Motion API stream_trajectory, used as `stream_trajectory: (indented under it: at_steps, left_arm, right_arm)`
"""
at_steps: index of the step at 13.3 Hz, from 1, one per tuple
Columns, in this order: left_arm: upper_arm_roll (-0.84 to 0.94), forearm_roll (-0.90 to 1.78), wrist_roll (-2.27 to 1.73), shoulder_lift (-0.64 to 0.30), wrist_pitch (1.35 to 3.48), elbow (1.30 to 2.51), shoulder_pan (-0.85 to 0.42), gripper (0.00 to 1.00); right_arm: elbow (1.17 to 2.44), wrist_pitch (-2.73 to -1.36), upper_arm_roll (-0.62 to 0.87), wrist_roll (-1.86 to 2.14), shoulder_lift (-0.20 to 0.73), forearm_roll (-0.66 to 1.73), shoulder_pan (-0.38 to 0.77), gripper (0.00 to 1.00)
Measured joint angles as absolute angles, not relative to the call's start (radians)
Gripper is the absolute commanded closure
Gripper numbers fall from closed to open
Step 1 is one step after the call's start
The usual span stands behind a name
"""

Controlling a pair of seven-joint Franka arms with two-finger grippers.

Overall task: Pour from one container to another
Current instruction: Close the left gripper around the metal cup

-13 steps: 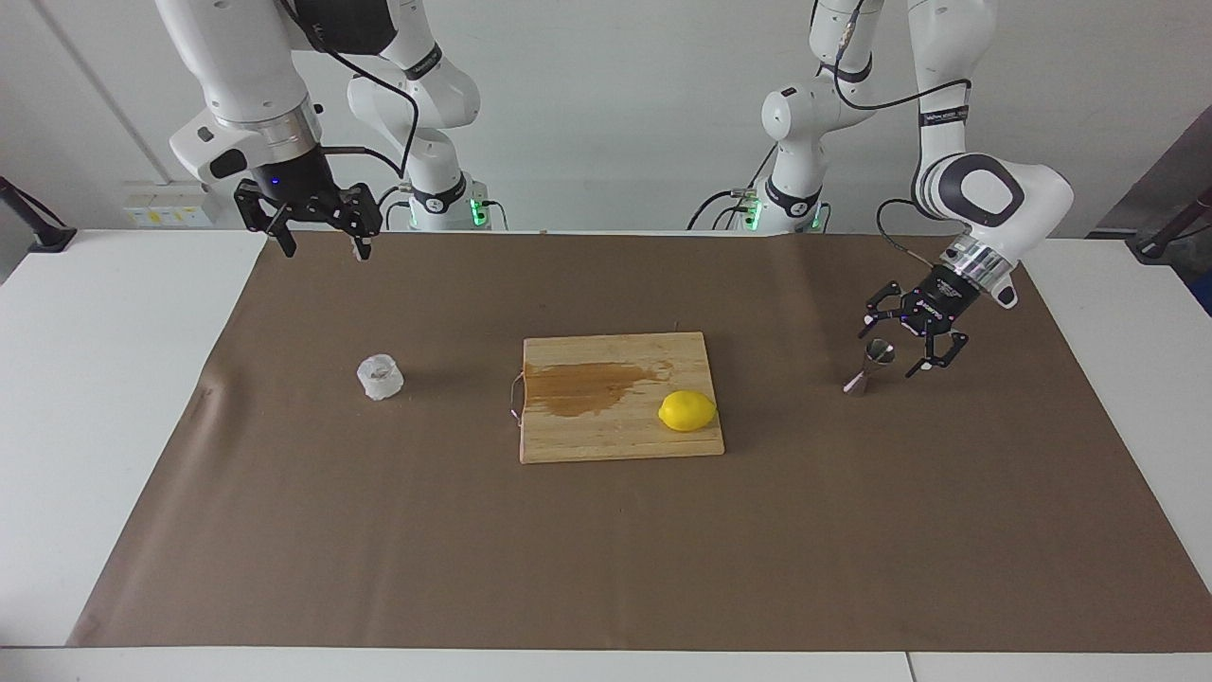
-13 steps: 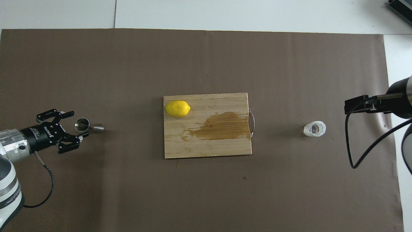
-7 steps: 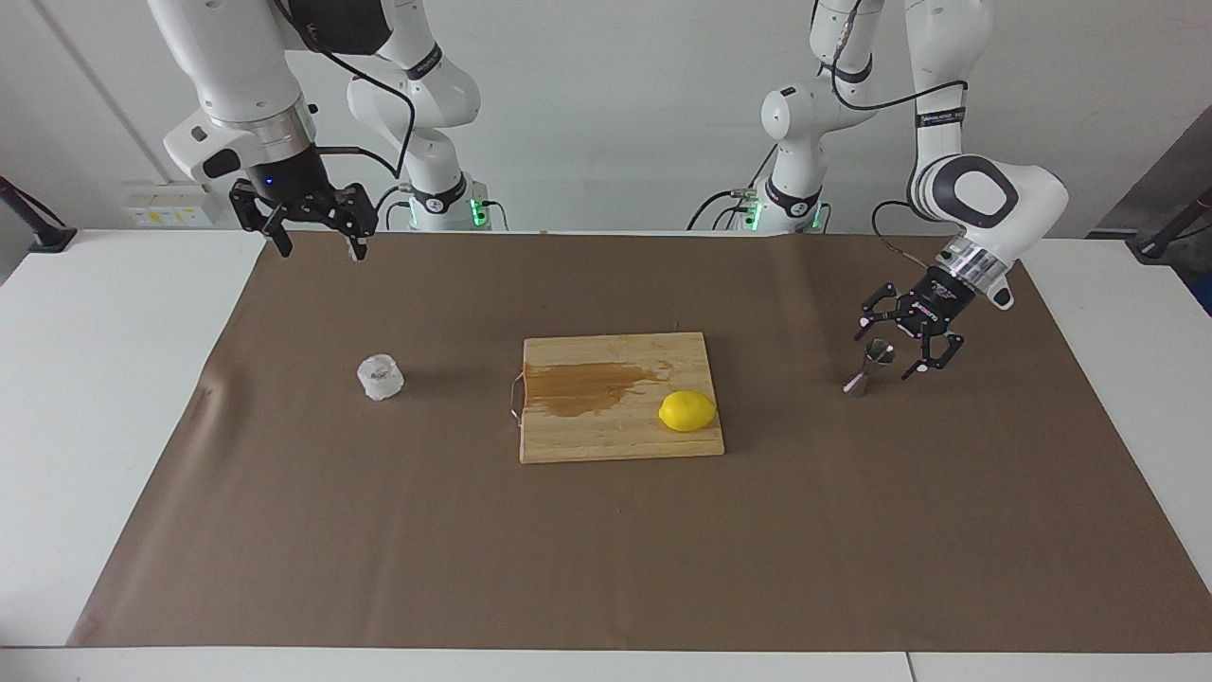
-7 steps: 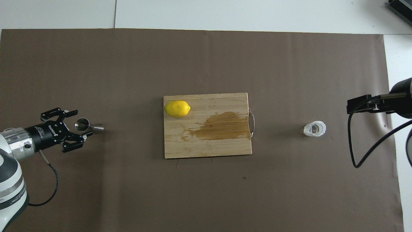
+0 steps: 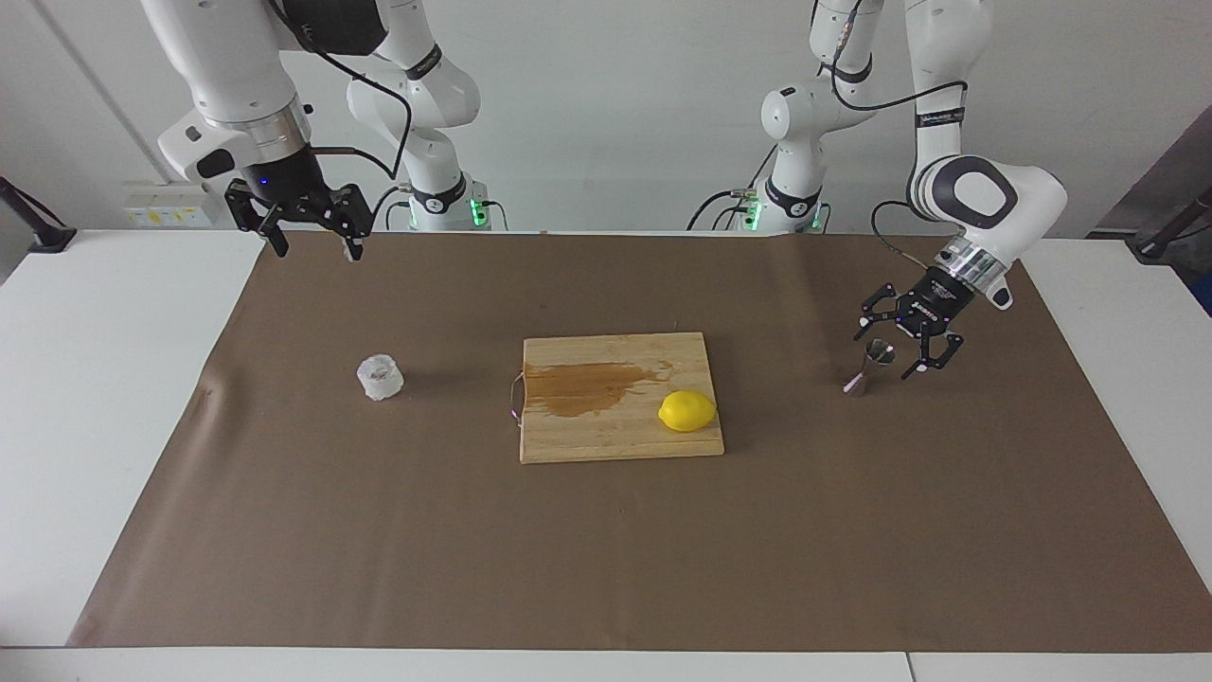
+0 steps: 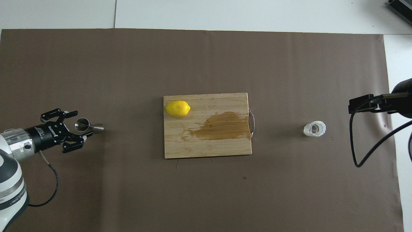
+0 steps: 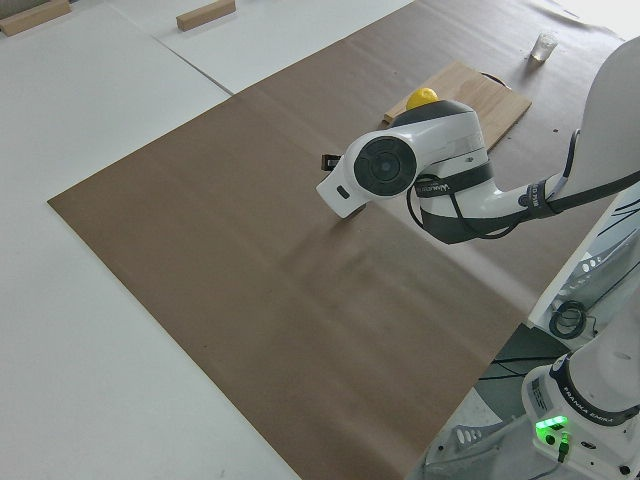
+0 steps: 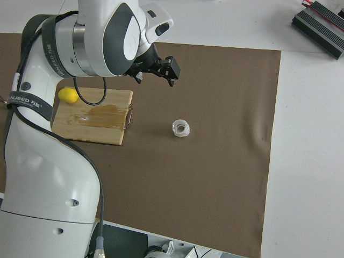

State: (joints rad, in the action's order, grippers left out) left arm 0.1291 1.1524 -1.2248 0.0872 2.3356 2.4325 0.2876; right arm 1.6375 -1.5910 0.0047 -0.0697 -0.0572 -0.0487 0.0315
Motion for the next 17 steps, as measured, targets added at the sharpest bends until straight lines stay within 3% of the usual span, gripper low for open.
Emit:
stream_trajectory:
  at_steps: [2,6,7,8,10,11,17]
  left_arm:
    - [0.129,1.153,-1.225,0.087,2.336,2.433,0.288,0.17]
    - [0.129,1.154,-1.225,0.087,2.336,2.433,0.288,0.20]
    - [0.129,1.154,-1.225,0.087,2.336,2.433,0.288,0.25]
    - [0.129,1.154,-1.225,0.087,2.336,2.433,0.288,0.40]
    - [0.129,1.155,-1.225,0.087,2.336,2.433,0.288,0.84]
    - [0.129,1.155,-1.225,0.087,2.336,2.433,0.288,1.00]
    - [0.134,1.155,-1.225,0.080,2.300,2.387,0.277,1.00]
  right_arm:
    - [1.638,-1.592,0.005,-0.070,-0.057,-0.049,0.032,0.00]
    - [1.638,-1.591,0.008,-0.069,-0.057,-0.049,0.033,0.00]
    - [1.639,-1.591,0.008,-0.069,-0.057,-0.049,0.033,0.00]
    - [1.640,-1.591,0.008,-0.066,-0.057,-0.049,0.033,0.00]
    - [1.641,-1.591,0.008,-0.043,-0.057,-0.049,0.033,0.00]
    - [1.642,-1.591,0.008,-0.034,-0.057,-0.049,0.033,0.00]
    - [1.645,-1.591,0.007,-0.006,-0.061,-0.043,0.033,0.00]
